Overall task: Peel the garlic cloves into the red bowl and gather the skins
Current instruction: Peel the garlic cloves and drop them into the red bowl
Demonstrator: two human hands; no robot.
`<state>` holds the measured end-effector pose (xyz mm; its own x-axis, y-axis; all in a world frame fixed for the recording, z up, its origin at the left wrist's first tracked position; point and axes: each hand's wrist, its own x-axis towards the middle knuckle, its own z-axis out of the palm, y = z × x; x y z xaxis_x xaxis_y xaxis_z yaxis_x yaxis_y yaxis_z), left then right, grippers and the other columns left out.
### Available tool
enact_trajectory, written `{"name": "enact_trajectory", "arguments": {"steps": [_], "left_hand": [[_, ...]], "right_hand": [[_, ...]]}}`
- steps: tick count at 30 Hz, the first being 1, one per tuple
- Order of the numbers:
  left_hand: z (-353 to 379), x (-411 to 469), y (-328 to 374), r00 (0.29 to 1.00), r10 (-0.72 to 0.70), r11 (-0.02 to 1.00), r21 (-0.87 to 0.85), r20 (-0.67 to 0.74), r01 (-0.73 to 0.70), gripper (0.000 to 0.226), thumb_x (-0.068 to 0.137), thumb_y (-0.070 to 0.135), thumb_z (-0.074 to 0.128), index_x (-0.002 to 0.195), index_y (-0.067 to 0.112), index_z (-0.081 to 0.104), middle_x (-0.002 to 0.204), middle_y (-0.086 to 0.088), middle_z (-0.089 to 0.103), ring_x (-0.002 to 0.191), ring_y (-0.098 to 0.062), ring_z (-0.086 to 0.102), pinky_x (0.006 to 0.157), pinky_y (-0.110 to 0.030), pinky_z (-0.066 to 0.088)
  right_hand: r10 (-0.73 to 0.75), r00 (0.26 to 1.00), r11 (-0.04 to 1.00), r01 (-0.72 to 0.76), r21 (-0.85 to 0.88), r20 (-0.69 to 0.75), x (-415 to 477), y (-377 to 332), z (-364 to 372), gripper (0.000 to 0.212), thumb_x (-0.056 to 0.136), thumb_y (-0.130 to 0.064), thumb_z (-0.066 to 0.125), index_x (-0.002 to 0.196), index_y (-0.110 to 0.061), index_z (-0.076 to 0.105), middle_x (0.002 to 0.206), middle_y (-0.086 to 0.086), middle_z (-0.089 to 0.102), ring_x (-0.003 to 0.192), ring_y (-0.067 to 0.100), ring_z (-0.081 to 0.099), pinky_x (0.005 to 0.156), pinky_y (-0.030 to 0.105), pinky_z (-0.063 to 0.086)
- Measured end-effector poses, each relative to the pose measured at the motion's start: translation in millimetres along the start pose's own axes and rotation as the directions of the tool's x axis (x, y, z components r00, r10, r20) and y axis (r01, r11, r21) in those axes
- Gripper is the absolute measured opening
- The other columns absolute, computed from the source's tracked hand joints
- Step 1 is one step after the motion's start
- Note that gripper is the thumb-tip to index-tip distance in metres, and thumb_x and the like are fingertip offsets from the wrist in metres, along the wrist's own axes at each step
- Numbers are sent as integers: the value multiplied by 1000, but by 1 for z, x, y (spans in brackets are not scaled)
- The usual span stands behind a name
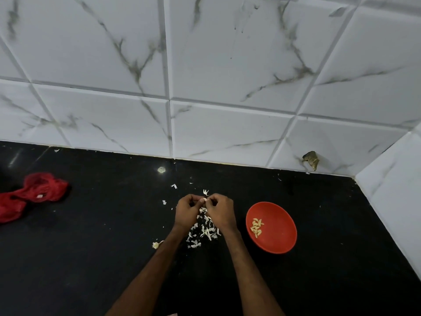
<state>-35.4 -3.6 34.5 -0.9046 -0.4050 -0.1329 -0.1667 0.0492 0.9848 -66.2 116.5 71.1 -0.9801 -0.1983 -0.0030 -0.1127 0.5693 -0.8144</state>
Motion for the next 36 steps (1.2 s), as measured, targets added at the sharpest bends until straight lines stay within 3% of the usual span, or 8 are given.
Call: {"name": "enact_trajectory", "arguments": {"steps": [3, 6, 9, 14, 20, 23, 30, 36], "left_hand": [[-1, -1, 6, 1000, -11, 1000, -19, 25, 11, 7, 93, 6, 66, 90, 10, 70, 86, -5, 75, 81, -14, 72, 74, -27, 57], [-3, -3, 13, 996, -19, 999, -25, 84, 21, 5, 94, 3, 64, 94, 2, 68, 82, -9, 72, 63, -4, 65, 55, -14, 48], [-2, -6, 22, 992, -41, 997, -64, 119, 49, 4, 95, -4, 59, 95, -4, 64, 72, -7, 63, 44, 3, 54, 43, -9, 39], [-5, -6, 27, 979, -127, 978, -143, 159, 150, 6, 96, -1, 59, 93, 1, 65, 71, -6, 63, 44, -2, 47, 37, -15, 31], [-8, -7, 30, 958, -189, 955, -185, 216, 231, 7, 96, 3, 59, 93, 4, 65, 69, -2, 63, 41, -4, 42, 37, -16, 25], [-10, -7, 31, 955, -186, 954, -190, 232, 233, 7, 97, 6, 60, 97, 1, 65, 71, -3, 65, 41, -5, 44, 36, -16, 26], [-10, -8, 39, 983, -46, 986, -148, 180, 73, 11, 96, 4, 61, 98, -5, 67, 80, -17, 69, 40, -3, 50, 35, -16, 34], [-9, -6, 36, 986, 20, 999, -38, 166, -14, 12, 94, 5, 65, 99, -5, 66, 81, -20, 73, 42, 2, 54, 42, -11, 37]], "right_hand": [[30, 999, 994, -31, 101, 12, 1, 2, -2, 8, 88, -12, 69, 82, -10, 74, 70, -6, 69, 62, 3, 68, 60, 21, 57], [60, 998, 979, -65, 194, 33, -1, 6, -4, 7, 88, -9, 70, 84, -9, 76, 74, 0, 73, 62, 15, 72, 62, 36, 62], [61, 998, 974, -61, 220, 10, -2, 5, -5, 7, 87, -6, 71, 83, -9, 77, 73, 0, 74, 60, 15, 72, 59, 34, 62], [52, 999, 965, -48, 257, -9, -4, 0, -6, 10, 88, -3, 70, 85, -8, 77, 71, 1, 74, 57, 16, 71, 53, 26, 58], [52, 999, 957, -46, 288, -14, -5, -1, -8, 12, 88, -2, 69, 81, -8, 77, 68, 2, 73, 54, 15, 69, 50, 27, 56], [75, 997, 944, -78, 321, 23, -3, 0, -8, 9, 89, -5, 69, 84, -8, 76, 69, 2, 73, 54, 18, 69, 54, 35, 59], [97, 992, 898, -120, 424, 76, -2, 2, -14, 9, 91, -8, 68, 85, -9, 74, 73, 6, 74, 64, 16, 70, 57, 33, 59], [61, 997, 950, -70, 304, 39, -2, 5, -15, 17, 90, -12, 67, 78, -22, 73, 71, -2, 73, 62, 11, 64, 55, 34, 53]]}}
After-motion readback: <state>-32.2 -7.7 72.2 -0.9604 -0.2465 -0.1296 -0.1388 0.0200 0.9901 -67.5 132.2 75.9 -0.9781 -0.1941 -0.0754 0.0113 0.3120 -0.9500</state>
